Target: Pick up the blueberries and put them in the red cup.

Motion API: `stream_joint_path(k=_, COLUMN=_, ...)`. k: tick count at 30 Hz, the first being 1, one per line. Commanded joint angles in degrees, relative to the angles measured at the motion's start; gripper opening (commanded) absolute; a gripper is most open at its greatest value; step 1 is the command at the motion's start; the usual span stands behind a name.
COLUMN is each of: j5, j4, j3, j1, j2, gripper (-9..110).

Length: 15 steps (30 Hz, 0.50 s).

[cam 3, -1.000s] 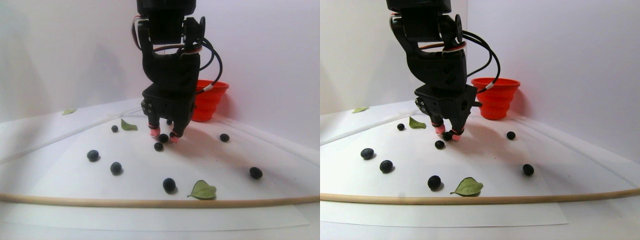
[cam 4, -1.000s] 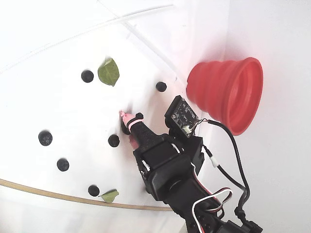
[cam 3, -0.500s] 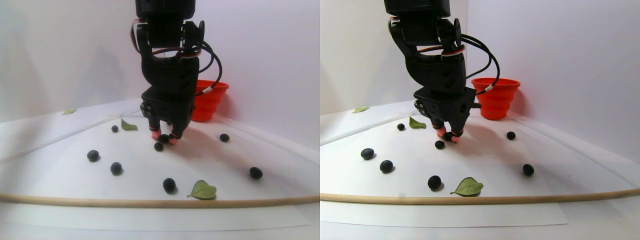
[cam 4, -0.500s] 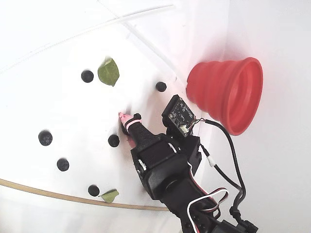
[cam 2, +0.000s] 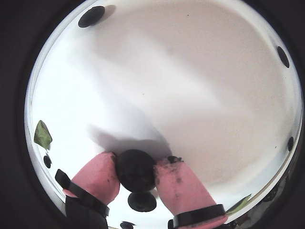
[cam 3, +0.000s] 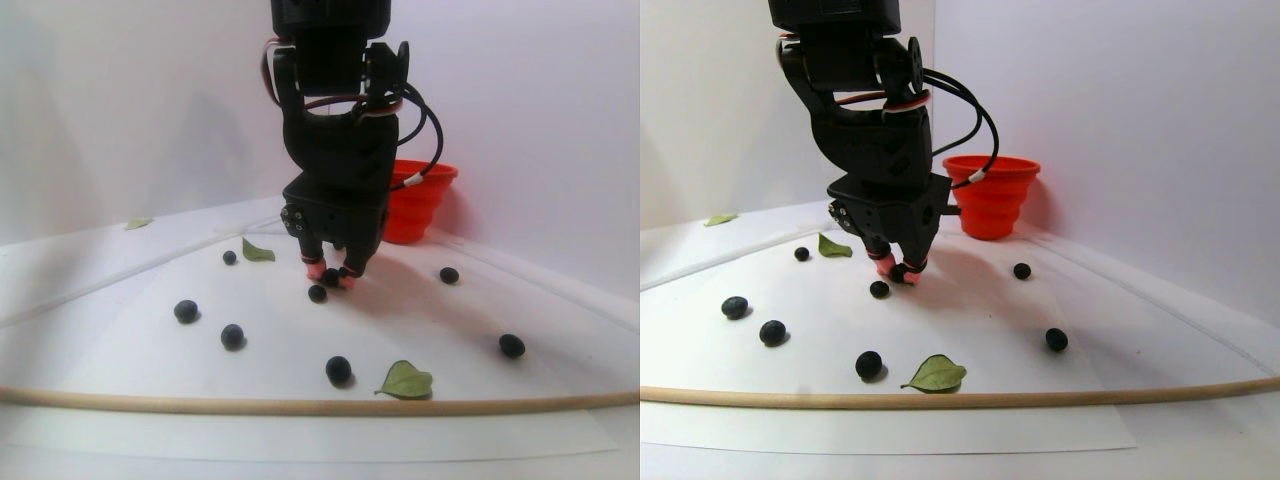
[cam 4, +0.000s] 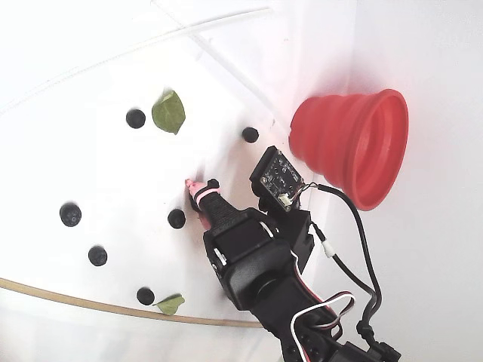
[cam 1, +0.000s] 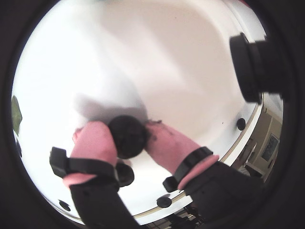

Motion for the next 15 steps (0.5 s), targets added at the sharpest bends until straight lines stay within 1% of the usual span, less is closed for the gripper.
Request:
stream_joint_path(k=1, j5=-0.6, j4=-0.4, j3=1.4, j1=0.8, j2=5.2, gripper=11)
stream_joint_path(k=15, j5=-1.7, j4=2.4, j3=4.4, j1=1.1, j2=12.6, gripper=11)
